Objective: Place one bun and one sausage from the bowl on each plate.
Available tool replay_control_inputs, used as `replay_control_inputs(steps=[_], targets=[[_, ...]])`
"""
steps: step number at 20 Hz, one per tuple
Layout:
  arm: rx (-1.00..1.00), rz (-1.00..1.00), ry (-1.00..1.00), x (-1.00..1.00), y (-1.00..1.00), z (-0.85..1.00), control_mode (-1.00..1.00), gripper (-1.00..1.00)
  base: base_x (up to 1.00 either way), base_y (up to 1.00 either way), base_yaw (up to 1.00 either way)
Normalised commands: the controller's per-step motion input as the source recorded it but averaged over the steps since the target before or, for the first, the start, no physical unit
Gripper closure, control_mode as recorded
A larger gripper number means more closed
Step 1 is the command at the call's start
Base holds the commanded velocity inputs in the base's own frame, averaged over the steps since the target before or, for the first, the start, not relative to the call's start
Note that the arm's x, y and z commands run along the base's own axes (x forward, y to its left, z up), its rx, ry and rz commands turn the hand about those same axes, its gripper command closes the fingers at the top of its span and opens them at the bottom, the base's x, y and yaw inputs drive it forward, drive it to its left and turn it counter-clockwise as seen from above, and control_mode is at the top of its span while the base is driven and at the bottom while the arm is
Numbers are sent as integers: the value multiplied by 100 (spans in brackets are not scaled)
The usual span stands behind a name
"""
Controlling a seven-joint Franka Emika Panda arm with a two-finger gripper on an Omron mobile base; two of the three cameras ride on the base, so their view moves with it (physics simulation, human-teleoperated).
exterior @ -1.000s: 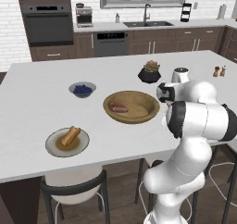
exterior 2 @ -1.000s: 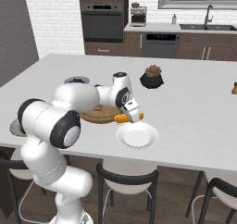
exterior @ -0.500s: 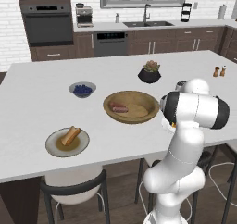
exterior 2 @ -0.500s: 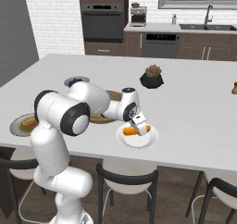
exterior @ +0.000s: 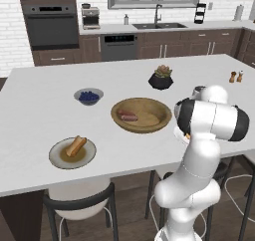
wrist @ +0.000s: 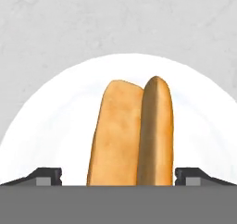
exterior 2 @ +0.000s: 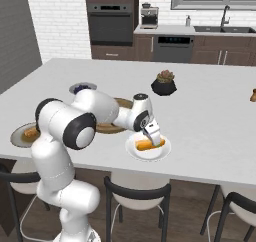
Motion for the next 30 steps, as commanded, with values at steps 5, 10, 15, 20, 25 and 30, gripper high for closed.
replay_control_inputs(steps=[5,10,15,20,25,30], targets=[[-3,7,-14,-20,24,100,-100,-100,0,0,0],[-1,27,-3,36,98,90,-100,-100,0,0,0],[0,22,2,70,100,28,-100,-100,0,0,0],[9,21,8,61,100,-16,-100,-100,0,0,0],[27,14,10,25,100,-80,-100,-100,0,0,0],[22,0,7,67,70,-60,-100,-100,0,0,0]])
